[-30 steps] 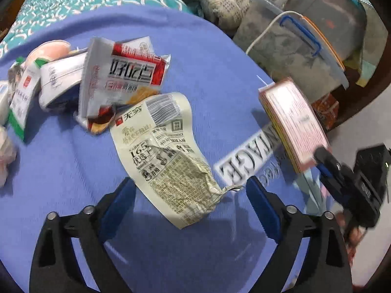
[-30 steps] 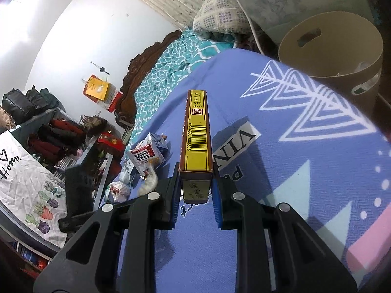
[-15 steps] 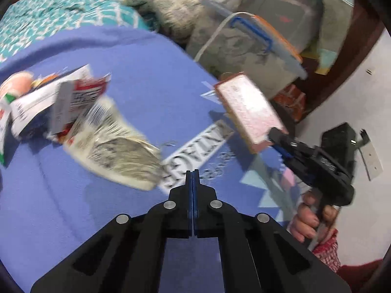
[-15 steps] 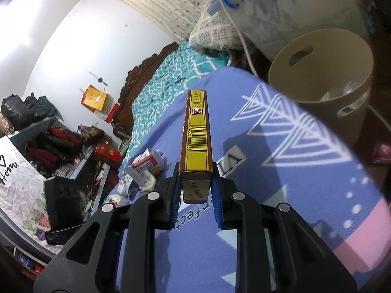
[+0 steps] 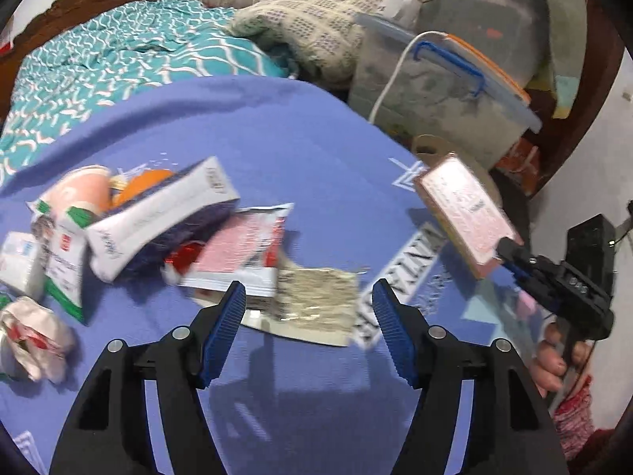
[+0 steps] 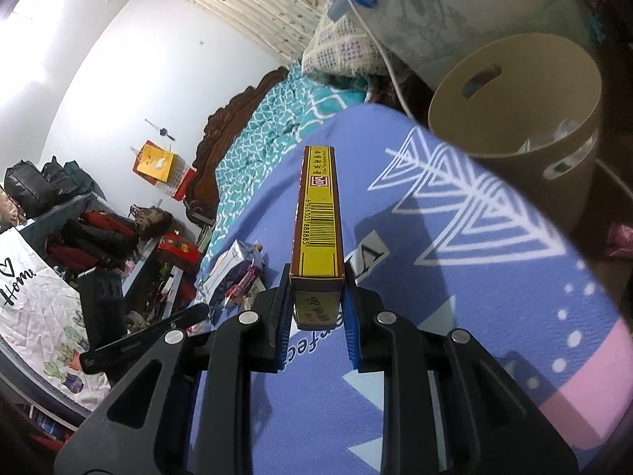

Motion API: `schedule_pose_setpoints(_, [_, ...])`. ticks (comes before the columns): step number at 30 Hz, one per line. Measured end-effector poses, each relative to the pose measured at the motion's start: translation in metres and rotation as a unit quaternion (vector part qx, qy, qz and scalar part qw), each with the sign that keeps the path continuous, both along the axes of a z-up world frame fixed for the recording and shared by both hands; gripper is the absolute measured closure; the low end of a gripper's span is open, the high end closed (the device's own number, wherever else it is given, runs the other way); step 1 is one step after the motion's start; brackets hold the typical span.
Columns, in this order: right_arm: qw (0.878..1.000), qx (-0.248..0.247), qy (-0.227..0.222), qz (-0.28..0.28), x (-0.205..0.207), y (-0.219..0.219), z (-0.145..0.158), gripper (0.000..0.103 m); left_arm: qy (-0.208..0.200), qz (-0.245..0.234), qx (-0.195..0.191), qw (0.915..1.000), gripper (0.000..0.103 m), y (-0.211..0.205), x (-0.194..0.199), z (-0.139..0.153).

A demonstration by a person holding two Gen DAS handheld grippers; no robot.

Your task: Collect trash

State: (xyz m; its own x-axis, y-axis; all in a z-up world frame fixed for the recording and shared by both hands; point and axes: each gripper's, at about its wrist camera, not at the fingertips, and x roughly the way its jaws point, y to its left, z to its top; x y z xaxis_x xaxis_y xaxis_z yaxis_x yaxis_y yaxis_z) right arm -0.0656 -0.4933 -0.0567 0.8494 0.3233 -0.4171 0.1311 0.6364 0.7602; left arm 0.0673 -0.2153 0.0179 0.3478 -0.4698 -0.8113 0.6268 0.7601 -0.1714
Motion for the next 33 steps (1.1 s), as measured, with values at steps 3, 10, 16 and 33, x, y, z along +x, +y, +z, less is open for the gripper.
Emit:
schedule_pose_setpoints(3, [1.0,-0.004,0.004,0.014,0.005,0.009,0.0,0.078,0.009,0.012,-0.006,0.9999,0.04,0.012,0.005,-0.002])
schedule_pose_setpoints(10, [0.999,-0.009,0.006,0.033,0.02,0.026,0.004,0.078,-0.027,0.032,0.016,0.999,0.035,0.012,0.012,-0.005])
schedule_pose_setpoints(16, [0.999,-0.009,0.009,0.034,0.024,0.033,0.006,0.078,-0.026,-0.005,0.061,0.9978,0.08,-0.011,0.025,-0.033])
schedule_pose_setpoints(33, [0.999,-0.018,-0.005,-0.048,0.0,-0.031,0.013,0.078,-0.006,-0.071,-0.055,0.996,0.096,-0.043,0.002,0.032])
